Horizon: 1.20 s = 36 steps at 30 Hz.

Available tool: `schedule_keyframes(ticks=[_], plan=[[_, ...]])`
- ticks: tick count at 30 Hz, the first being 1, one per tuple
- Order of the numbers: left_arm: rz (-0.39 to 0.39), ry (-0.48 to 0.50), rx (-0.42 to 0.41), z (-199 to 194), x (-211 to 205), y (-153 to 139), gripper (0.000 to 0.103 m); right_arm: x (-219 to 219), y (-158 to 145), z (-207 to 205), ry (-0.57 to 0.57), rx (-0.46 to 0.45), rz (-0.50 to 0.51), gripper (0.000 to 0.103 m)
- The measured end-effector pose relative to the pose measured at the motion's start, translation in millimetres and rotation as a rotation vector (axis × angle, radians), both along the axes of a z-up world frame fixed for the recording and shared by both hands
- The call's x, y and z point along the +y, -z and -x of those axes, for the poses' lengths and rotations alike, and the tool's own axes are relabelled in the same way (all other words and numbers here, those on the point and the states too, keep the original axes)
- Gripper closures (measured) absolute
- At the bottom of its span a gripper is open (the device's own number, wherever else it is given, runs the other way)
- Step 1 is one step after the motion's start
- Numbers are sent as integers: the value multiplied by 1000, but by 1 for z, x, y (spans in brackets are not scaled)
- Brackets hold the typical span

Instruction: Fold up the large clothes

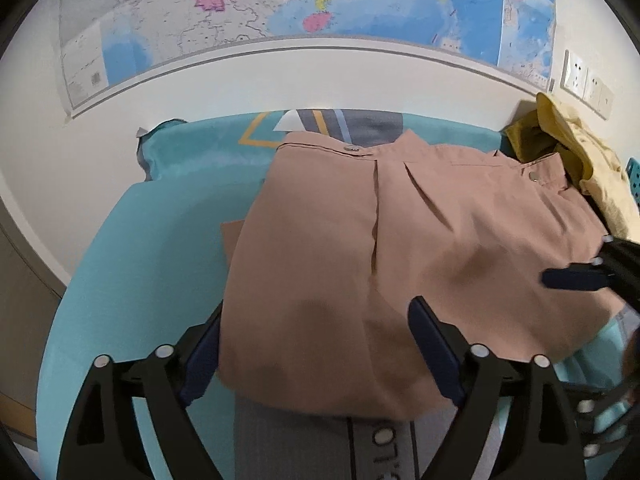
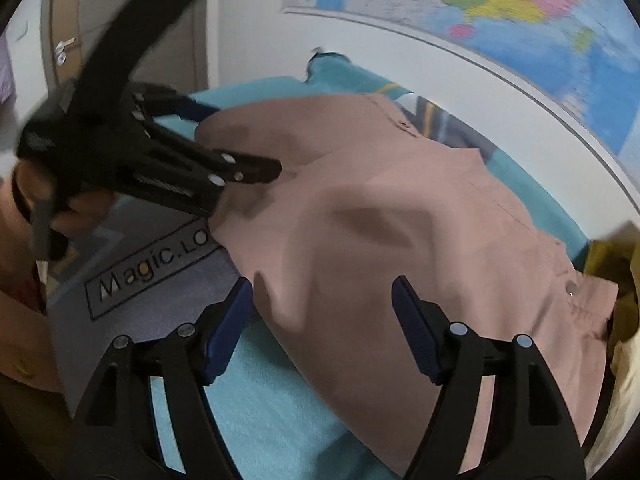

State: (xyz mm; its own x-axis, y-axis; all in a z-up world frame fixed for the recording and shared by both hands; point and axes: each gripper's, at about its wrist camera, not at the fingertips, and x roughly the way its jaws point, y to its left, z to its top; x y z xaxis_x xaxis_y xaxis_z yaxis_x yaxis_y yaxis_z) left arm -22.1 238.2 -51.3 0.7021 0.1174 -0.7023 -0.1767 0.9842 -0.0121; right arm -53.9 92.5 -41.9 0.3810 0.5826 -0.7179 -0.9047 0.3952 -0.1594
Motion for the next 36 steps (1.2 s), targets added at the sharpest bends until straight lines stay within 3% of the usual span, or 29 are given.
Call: schedule_keyframes(ticks=[8, 12, 15, 18, 23, 31, 36], plan=[[206, 33, -16, 48, 17, 0, 17, 12, 23, 4, -13, -105, 88, 40], [291, 76, 11, 61, 13, 11, 17, 14, 17, 8, -28, -134, 76, 69], [346, 107, 37, 59, 7, 22, 18, 9, 5, 7, -23, -89, 35, 85], [416, 142, 37, 48, -1, 30, 18, 4, -8, -5, 1, -19, -19, 87], [532, 170, 10, 31, -1, 34, 17, 0, -17, -9, 5, 7, -57, 88], [791, 103, -30, 10, 26, 42, 17, -3, -15, -11, 7, 50, -82, 87], [854, 97, -26, -8, 25, 41, 17, -3, -14, -14, 15, 76, -95, 87]])
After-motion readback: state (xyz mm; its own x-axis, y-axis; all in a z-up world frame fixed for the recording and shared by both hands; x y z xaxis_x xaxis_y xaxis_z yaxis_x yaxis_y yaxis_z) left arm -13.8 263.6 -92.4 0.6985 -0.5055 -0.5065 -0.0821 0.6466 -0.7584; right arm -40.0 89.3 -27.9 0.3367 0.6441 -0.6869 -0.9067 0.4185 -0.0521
